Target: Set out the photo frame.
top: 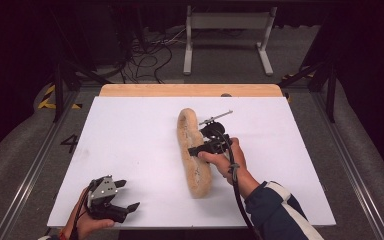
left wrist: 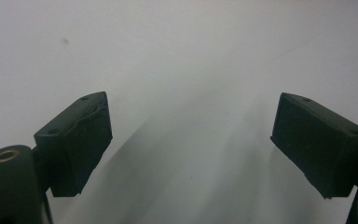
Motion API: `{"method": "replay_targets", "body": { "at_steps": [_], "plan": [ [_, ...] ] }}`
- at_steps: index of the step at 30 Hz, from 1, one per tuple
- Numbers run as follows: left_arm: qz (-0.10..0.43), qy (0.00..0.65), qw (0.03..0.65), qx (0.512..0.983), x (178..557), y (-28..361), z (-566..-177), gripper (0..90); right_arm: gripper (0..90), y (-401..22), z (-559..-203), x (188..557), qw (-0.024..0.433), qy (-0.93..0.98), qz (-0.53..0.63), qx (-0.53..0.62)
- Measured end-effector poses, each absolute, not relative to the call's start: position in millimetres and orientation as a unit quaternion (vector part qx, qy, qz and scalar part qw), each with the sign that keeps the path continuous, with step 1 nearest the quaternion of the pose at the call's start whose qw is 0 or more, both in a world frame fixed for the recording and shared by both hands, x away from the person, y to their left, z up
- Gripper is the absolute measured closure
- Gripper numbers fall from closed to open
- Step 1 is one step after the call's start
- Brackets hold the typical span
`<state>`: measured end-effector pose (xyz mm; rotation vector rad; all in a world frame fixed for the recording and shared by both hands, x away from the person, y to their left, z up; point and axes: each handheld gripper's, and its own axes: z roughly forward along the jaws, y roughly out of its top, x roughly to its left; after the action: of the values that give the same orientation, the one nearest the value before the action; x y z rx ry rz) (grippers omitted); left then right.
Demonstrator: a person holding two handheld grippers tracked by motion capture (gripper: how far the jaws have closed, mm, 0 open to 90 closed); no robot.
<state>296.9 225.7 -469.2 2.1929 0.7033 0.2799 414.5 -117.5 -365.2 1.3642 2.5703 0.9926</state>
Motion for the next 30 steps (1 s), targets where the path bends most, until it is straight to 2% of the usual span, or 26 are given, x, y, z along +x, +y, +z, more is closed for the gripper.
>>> {"method": "replay_targets", "body": {
  "at_steps": [5, 12, 23, 30],
  "plan": [
    [0.109, 0.277, 0.398, 0.868, 297, 225, -469, 12.4, 60.2, -118, -361, 420, 0.026, 0.852, 0.31, 0.421],
    [0.112, 0.279, 0.397, 0.867, 298, 225, -468, 12.4, 66.2, -109, -352, 423, 0.025, 0.897, 0.289, 0.333],
    [0.117, 0.285, 0.41, 0.858, 302, 221, -462, 12.5, 66.1, -112, -348, 414, -0.039, 0.927, 0.289, 0.235],
    [0.138, 0.303, 0.409, 0.849, 326, 210, -452, 13.4, 63.9, -117, -354, 416, -0.023, 0.936, 0.273, 0.221]
  ]
}}
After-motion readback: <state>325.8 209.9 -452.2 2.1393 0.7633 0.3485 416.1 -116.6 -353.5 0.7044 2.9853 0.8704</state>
